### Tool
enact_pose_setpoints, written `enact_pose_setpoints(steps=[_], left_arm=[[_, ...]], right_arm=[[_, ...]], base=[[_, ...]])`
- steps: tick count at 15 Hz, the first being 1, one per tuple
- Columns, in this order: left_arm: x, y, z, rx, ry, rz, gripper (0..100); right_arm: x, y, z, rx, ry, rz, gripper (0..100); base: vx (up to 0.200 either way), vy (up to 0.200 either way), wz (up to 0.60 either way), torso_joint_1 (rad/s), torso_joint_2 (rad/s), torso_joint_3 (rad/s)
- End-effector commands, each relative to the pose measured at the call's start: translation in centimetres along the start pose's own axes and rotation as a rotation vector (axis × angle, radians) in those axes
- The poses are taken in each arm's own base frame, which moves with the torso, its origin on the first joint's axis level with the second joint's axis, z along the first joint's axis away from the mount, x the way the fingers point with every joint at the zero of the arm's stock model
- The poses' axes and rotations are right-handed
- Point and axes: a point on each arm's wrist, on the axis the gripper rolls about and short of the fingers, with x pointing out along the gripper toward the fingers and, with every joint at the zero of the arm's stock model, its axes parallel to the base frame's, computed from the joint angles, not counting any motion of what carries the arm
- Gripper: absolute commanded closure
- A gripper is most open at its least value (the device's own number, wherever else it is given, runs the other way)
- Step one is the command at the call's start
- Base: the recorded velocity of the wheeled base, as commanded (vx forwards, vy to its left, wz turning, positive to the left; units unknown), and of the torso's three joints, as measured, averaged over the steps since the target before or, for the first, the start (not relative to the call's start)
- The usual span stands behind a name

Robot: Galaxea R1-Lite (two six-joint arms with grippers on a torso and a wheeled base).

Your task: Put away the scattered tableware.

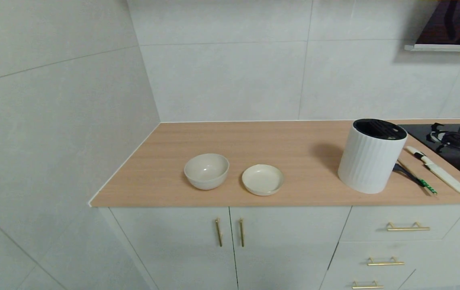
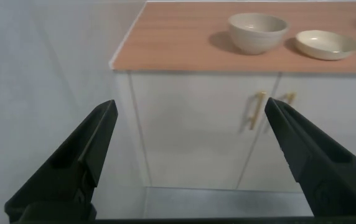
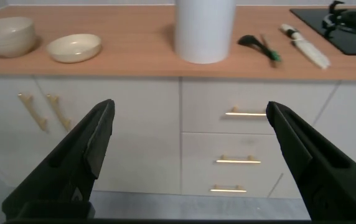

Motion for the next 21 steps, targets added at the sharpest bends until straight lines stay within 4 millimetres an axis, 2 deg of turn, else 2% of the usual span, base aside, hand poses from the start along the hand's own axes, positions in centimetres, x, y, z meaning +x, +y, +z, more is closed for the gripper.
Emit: enact_pose_setpoints(steps=[1, 5, 21], left_arm=[[0.0, 0.0, 0.0, -0.001, 0.0, 0.001, 0], [0.0, 0.0, 0.0, -0.001, 0.0, 0.001, 0], [0.0, 0.0, 0.0, 0.001, 0.0, -0.001, 0]], right_arm=[[0.01, 0.0, 0.0, 0.0, 0.001, 0.001, 0], [0.01, 0.0, 0.0, 0.0, 0.001, 0.001, 0], [0.01, 0.0, 0.0, 0.0, 0.001, 0.001, 0]], base=[[0.0, 0.2, 0.0, -0.007, 0.01, -0.012], [0.0, 0.2, 0.0, 0.001, 0.0, 0.002], [0.0, 0.0, 0.0, 0.0, 0.0, 0.0]])
